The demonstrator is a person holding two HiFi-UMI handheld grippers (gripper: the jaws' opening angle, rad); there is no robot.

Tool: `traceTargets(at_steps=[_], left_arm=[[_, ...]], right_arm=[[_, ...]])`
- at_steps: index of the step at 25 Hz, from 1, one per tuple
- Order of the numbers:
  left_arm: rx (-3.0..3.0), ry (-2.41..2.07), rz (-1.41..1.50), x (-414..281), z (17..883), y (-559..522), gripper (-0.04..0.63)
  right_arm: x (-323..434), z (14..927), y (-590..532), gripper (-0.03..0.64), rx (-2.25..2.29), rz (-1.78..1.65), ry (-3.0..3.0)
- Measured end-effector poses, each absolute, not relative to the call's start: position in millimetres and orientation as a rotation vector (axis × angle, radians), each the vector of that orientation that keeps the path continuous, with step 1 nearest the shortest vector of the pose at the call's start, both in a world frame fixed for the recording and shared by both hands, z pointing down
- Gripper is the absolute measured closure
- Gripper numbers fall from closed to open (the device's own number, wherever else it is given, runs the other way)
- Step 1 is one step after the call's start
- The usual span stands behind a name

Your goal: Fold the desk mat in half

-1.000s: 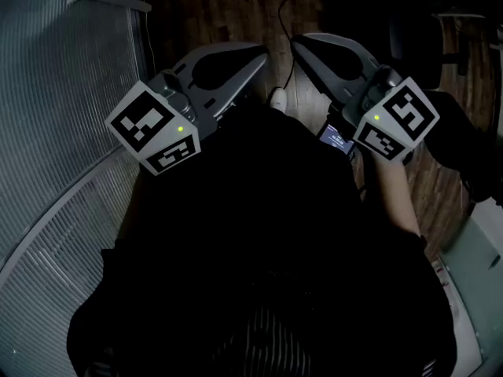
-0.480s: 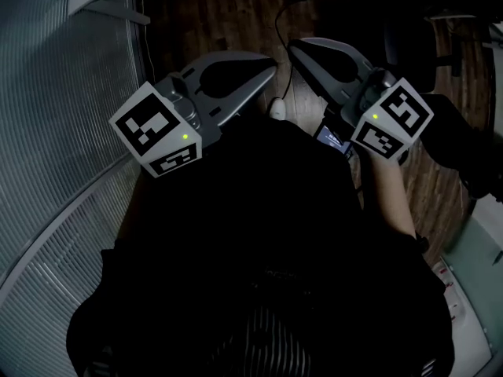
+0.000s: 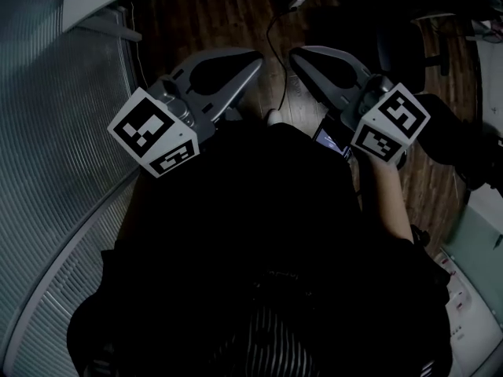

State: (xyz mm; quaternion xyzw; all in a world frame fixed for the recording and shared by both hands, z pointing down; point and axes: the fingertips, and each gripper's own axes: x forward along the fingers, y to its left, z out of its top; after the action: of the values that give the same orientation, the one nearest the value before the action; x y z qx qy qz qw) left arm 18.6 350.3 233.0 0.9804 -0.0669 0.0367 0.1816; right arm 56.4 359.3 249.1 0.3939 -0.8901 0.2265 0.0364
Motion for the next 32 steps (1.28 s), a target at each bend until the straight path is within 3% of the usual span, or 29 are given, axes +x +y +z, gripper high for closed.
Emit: traceTargets(at_steps=[9, 17, 23, 32], left_arm=[[2.709, -0.308, 0.074, -47, 270, 303, 0.587], [2.691, -0.383, 0.053, -52, 273, 276, 0.588], [2.726, -0.443, 0.029, -20, 251, 256, 0.587], [2.777, -0.403, -0.009, 86, 221, 226, 0.586]], right_arm=[[25, 263, 335, 0.612, 1.148, 0.683, -2.655], [35, 258, 297, 0.612, 1.112, 0.583, -2.662], [71, 247, 266, 0.612, 1.092, 0.579, -2.735], [162, 238, 227, 0.612, 1.1, 0.608, -2.827]])
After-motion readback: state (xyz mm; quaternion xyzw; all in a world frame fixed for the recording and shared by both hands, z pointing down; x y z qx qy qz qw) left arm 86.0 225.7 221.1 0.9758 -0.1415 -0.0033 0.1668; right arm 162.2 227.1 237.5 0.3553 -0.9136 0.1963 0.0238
